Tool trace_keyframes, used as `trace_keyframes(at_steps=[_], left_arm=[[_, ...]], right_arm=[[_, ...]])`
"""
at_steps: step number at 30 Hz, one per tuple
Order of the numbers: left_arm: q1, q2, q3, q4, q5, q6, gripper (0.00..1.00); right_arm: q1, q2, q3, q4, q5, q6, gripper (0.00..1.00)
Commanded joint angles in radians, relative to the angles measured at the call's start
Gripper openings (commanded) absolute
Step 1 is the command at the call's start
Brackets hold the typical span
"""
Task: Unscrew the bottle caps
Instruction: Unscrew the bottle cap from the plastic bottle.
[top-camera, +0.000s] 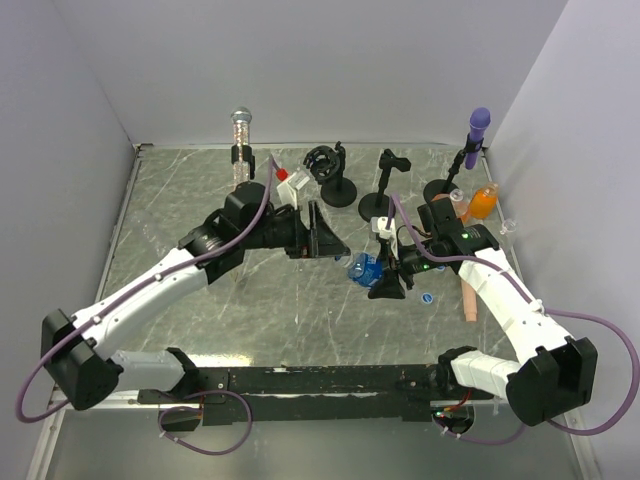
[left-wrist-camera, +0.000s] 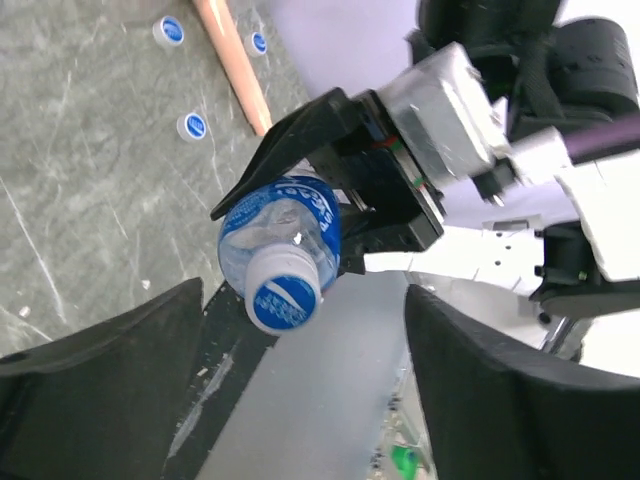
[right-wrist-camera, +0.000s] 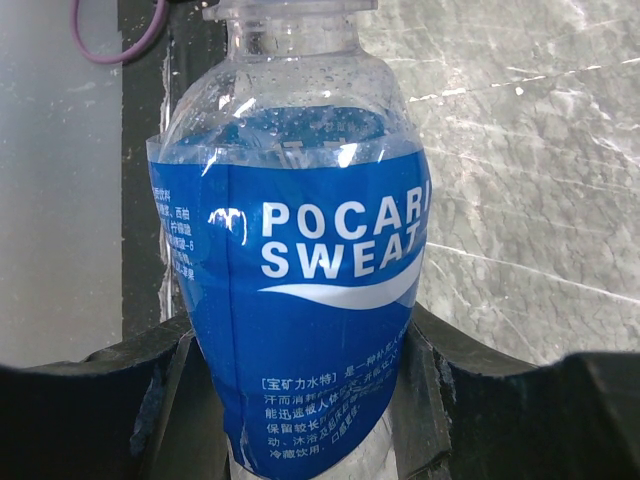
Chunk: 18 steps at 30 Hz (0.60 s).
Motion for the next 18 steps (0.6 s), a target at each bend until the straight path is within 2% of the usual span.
trace_keyframes(at_steps=[1, 3, 6, 11, 13, 15, 18], left_arm=[[0.000, -0.090, -0.021, 0.020, -0.019, 0.167, 0.90], [0.002, -0.127, -0.045, -0.030, -0.059, 0.351, 0.99], [0.004, -0.228, -0.183, 0.042, -0.096, 0.618, 0.97], [0.003, -0.484, -0.537, 0.506, 0.008, 0.939, 0.97], [0.002, -0.529, -0.617, 0.654, 0.060, 1.016, 0.97], [0.007, -0.484, -0.596, 0.670, 0.083, 1.064, 0.97], [0.011, -0.365, -0.472, 0.584, 0.162, 1.145, 0.97]], right_arm=[[0.006, -0.014, 0.018, 0.001, -0.035, -0.023, 0.27], [0.006, -0.011, 0.021, -0.001, -0.035, -0.024, 0.27], [0.006, -0.011, 0.021, -0.002, -0.041, -0.027, 0.27], [0.006, -0.011, 0.023, -0.004, -0.044, -0.027, 0.27], [0.006, -0.011, 0.023, -0.004, -0.041, -0.027, 0.27], [0.006, -0.012, 0.021, -0.002, -0.038, -0.026, 0.27], [0.006, -0.011, 0.021, -0.002, -0.039, -0.026, 0.27]])
